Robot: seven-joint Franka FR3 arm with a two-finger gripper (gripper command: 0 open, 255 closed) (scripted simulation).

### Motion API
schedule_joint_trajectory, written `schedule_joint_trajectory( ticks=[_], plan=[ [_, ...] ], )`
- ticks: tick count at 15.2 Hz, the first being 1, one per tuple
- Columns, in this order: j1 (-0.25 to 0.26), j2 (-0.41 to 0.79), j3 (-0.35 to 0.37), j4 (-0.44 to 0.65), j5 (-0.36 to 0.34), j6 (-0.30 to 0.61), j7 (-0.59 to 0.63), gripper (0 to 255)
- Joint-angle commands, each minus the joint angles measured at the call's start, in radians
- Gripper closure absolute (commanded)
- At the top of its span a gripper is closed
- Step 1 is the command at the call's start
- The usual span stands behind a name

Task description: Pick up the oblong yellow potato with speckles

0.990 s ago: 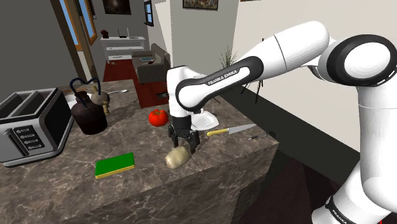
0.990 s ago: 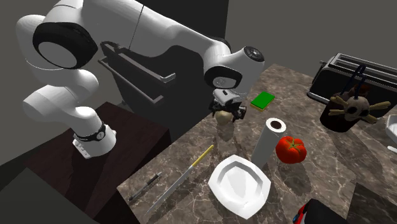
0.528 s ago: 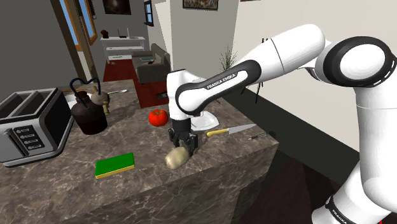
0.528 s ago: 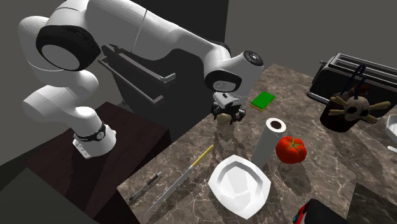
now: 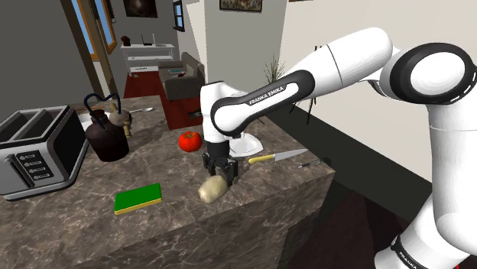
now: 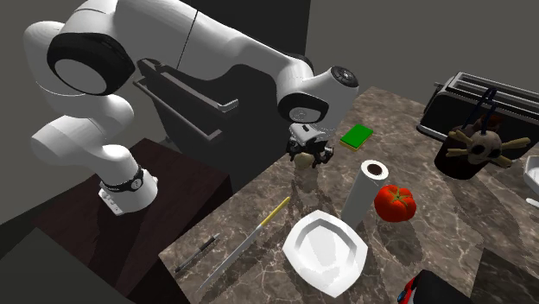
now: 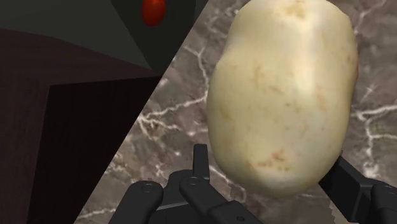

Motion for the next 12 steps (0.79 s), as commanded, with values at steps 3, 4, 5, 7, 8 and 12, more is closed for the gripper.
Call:
schedule_joint_trajectory(
  ticks=[3, 4, 5, 7, 8, 12],
  plan=[
    [-0.004, -0.024, 0.006, 0.018, 0.010, -0.040, -0.001, 255],
    [-0.005, -0.030, 0.008, 0.024, 0.013, -0.051, -0.001, 255],
    [-0.006, -0.035, 0.009, 0.030, 0.015, -0.062, -0.001, 255],
    [-0.008, -0.046, 0.012, 0.043, 0.020, -0.084, -0.002, 255],
    [-0.008, -0.051, 0.013, 0.049, 0.023, -0.096, -0.002, 255],
    [-0.011, -0.069, 0.018, 0.079, 0.031, -0.142, -0.001, 255]
  ],
)
